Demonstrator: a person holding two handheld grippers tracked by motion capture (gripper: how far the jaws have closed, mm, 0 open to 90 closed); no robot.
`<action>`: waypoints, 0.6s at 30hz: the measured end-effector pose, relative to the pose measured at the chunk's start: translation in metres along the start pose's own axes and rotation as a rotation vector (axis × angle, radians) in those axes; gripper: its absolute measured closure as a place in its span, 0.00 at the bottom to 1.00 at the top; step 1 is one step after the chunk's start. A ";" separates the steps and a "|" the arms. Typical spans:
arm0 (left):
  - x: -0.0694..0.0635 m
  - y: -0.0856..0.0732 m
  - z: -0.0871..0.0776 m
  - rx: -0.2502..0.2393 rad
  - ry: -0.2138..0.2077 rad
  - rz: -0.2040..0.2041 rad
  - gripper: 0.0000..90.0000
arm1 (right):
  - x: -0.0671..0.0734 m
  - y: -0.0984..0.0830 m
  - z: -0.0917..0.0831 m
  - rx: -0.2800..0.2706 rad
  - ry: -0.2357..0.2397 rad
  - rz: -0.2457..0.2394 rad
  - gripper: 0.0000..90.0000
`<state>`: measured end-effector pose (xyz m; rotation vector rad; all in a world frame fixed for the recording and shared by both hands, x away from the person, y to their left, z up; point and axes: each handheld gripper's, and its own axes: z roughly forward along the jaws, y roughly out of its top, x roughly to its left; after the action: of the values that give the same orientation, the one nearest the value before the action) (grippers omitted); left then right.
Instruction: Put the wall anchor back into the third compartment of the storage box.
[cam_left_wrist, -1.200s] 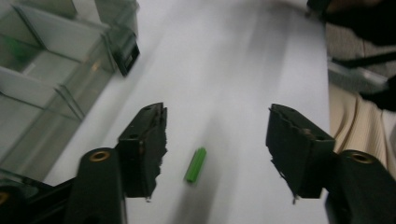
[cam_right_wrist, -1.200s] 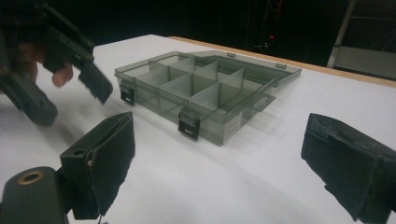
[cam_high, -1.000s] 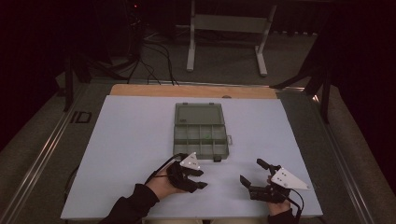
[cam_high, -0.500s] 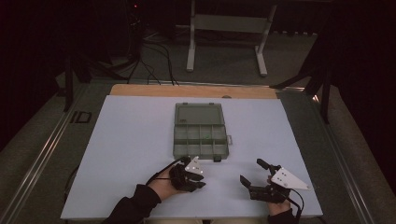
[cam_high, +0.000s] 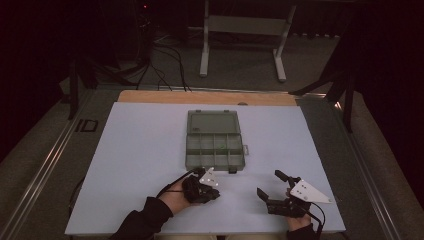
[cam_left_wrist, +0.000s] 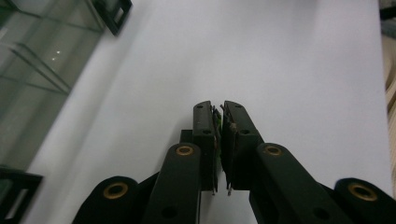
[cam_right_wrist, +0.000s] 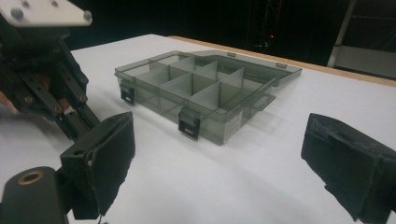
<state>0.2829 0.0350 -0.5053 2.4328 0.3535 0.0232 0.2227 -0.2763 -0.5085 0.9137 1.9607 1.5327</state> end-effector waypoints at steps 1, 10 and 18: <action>0.001 0.001 -0.003 -0.006 -0.002 -0.002 0.92 | 0.000 0.000 0.000 0.001 0.000 0.002 0.11; 0.010 0.016 -0.029 -0.082 -0.001 -0.039 0.92 | 0.000 0.000 0.000 0.001 -0.001 0.004 0.11; 0.020 0.028 -0.041 -0.128 0.004 -0.057 0.92 | 0.000 0.000 0.000 0.002 0.000 0.005 0.11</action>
<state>0.3046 0.0449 -0.4568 2.2958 0.4105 0.0247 0.2229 -0.2762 -0.5091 0.9200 1.9618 1.5339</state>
